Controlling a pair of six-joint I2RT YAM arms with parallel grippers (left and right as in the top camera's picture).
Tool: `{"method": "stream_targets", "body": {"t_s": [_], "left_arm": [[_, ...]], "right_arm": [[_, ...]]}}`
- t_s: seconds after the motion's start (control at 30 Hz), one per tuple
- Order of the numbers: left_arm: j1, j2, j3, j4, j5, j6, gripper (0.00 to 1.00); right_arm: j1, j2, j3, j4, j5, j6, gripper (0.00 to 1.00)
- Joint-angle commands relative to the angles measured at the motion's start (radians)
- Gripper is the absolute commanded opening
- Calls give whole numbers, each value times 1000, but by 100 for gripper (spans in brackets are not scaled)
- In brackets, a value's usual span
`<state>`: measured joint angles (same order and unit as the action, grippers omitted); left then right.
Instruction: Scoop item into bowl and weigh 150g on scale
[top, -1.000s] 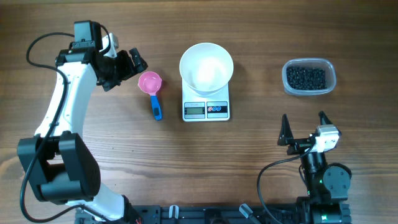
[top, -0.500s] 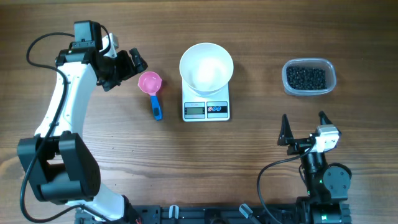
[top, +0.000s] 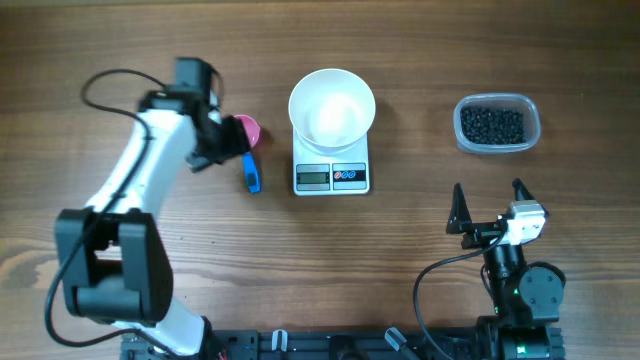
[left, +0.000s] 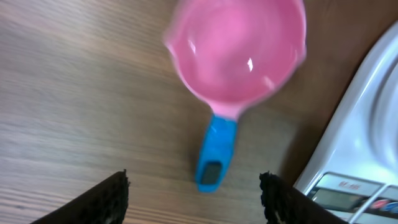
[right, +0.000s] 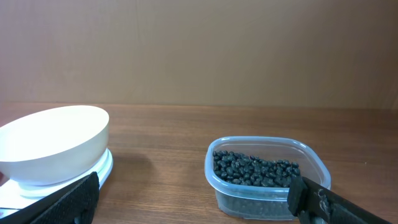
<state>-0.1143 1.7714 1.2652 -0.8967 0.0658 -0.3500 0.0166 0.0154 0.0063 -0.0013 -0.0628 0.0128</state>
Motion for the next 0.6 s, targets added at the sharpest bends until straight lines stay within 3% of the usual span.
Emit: {"method": "stream_targets", "body": {"t_s": [0.0, 0.17, 0.3, 0.57], "left_arm": [[-97, -4, -61, 47, -68, -76, 69], [-185, -3, -172, 199, -149, -77, 57], [-177, -2, -202, 226, -233, -77, 56], [-137, 58, -202, 330, -220, -73, 56]], "right_arm": [[4, -2, 0, 2, -5, -11, 100], [4, -2, 0, 2, -6, -10, 100], [4, -2, 0, 2, -6, -10, 100], [4, -2, 0, 2, -5, -10, 100]]}}
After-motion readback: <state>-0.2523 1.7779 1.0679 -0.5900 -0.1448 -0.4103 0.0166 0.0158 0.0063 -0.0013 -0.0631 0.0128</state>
